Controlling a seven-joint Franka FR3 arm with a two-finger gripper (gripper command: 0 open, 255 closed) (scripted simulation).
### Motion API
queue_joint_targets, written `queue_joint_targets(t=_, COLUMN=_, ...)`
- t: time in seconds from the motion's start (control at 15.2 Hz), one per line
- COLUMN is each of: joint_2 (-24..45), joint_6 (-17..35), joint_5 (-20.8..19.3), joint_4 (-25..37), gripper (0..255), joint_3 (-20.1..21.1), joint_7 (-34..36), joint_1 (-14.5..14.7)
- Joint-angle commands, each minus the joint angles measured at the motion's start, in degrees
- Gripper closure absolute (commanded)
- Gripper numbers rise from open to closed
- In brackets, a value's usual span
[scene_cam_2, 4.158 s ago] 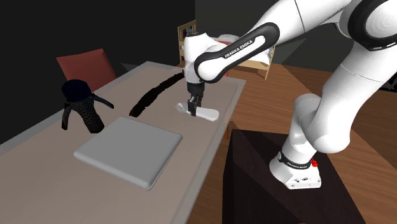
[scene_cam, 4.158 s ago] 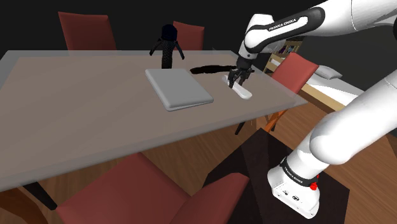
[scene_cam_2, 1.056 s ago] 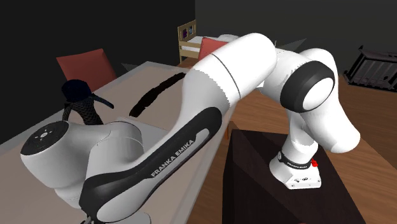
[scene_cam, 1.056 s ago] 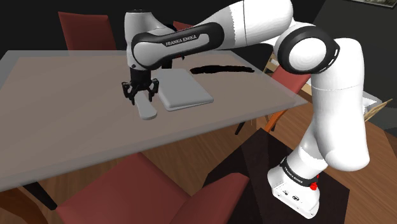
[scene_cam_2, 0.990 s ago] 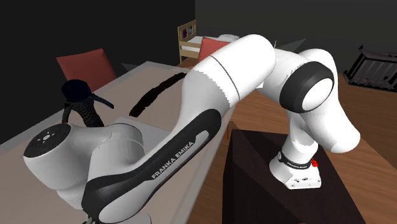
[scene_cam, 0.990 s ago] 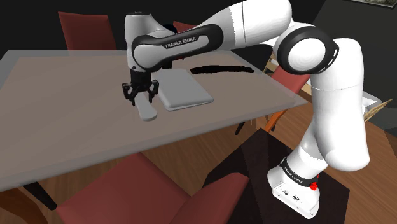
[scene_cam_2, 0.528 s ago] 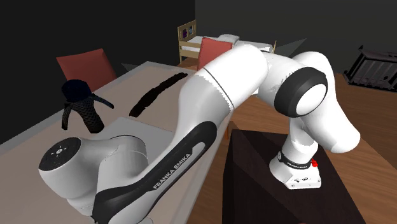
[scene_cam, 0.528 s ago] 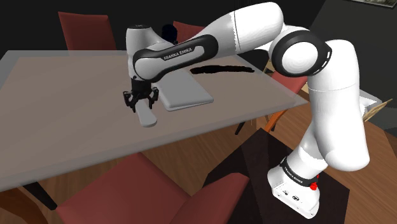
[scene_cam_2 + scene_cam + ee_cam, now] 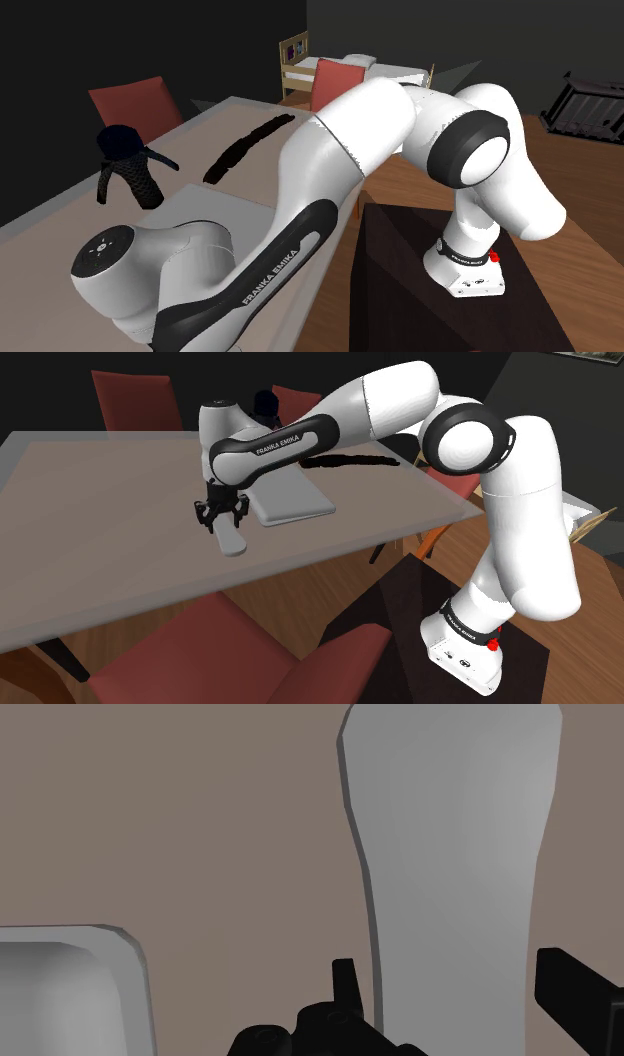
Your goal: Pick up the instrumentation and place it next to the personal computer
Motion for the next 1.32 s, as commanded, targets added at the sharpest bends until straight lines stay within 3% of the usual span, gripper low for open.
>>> queue_joint_targets(t=0.0, joint_2=0.0, joint_6=0.0, joint_5=0.0, joint_4=0.0, gripper=255, joint_3=0.0, joint_7=0.0, joint_1=0.0)
queue_joint_targets(t=0.07, joint_2=0.0, joint_6=0.0, joint_5=0.0, joint_4=0.0, gripper=255, joint_3=0.0, joint_7=0.0, joint_1=0.0)
queue_joint_targets(t=0.13, joint_2=0.0, joint_6=0.0, joint_5=0.0, joint_4=0.0, gripper=0, joint_3=0.0, joint_7=0.0, joint_1=0.0)
queue_joint_targets(t=0.46, joint_2=0.0, joint_6=0.0, joint_5=0.0, joint_4=0.0, gripper=0, joint_3=0.0, joint_7=0.0, joint_1=0.0)
queue_joint_targets(t=0.73, joint_2=-3.3, joint_6=-5.4, joint_5=0.3, joint_4=2.2, gripper=0, joint_3=0.2, joint_7=-0.2, joint_1=-0.2)
queue_joint_targets(t=1.25, joint_2=-3.3, joint_6=-5.4, joint_5=0.3, joint_4=2.2, gripper=0, joint_3=0.2, joint_7=-0.2, joint_1=-0.2)
